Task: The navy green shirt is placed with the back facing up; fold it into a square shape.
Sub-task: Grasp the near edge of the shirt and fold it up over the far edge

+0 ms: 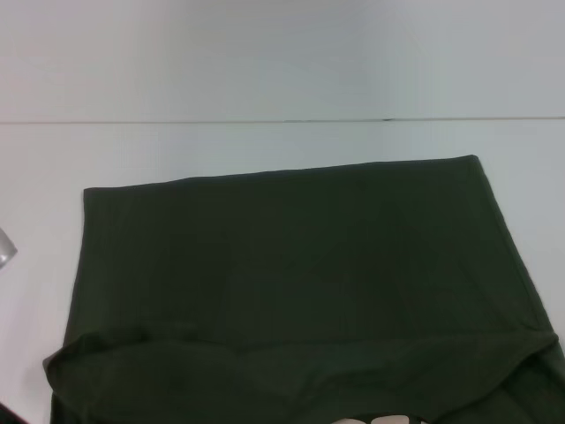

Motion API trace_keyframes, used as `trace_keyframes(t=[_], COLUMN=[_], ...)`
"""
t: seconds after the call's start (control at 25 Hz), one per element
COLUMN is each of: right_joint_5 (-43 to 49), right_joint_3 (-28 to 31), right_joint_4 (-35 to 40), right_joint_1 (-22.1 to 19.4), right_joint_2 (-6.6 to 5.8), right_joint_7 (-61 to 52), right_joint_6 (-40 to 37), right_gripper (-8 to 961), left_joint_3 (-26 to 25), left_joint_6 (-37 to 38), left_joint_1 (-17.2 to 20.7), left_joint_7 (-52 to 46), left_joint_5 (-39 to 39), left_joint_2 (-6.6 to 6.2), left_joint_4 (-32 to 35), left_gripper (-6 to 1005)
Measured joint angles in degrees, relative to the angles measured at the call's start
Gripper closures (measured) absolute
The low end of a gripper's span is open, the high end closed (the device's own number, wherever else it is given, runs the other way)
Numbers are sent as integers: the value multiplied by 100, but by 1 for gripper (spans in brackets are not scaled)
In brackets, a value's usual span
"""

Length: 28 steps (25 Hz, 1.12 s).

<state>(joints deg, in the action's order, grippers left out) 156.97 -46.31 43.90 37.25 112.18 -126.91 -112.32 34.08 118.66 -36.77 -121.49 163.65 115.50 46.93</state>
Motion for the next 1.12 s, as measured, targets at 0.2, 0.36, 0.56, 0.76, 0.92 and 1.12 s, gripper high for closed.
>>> trace_keyframes(t=[0.2,0.36,0.56,0.76,0.92,1.12], right_joint_5=[-8,-97,-948,-1885,-2382,-2984], right_joint_3=[655,1481,2348,2589,2583,2569], right_joint_4=[18,-1,-70,-356,-863,-1235], right_joint_1=[73,143,143,49,18,8], right_joint_2=[-6,-129,-324,-426,-399,-190], right_joint_7=[-179,-235,-409,-656,-566,-206], right_joint_6=[-11,-3,64,753,1807,2852], right_gripper=[912,912,912,912,911,912], left_joint_3=[-421,-853,-1745,-2610,-2821,-2851], left_joint_6=[13,11,-40,-523,-1405,-2303], left_joint_1=[-177,-362,-512,-519,-305,-79], left_joint_7=[5,-2,-57,-197,-311,-311], left_joint_5=[-107,-242,-605,-937,-1366,-1953], left_joint_2=[-111,-240,-435,-554,-520,-414], left_joint_4=[-48,-95,-109,-118,-259,-596], left_gripper=[978,976,974,973,971,970])
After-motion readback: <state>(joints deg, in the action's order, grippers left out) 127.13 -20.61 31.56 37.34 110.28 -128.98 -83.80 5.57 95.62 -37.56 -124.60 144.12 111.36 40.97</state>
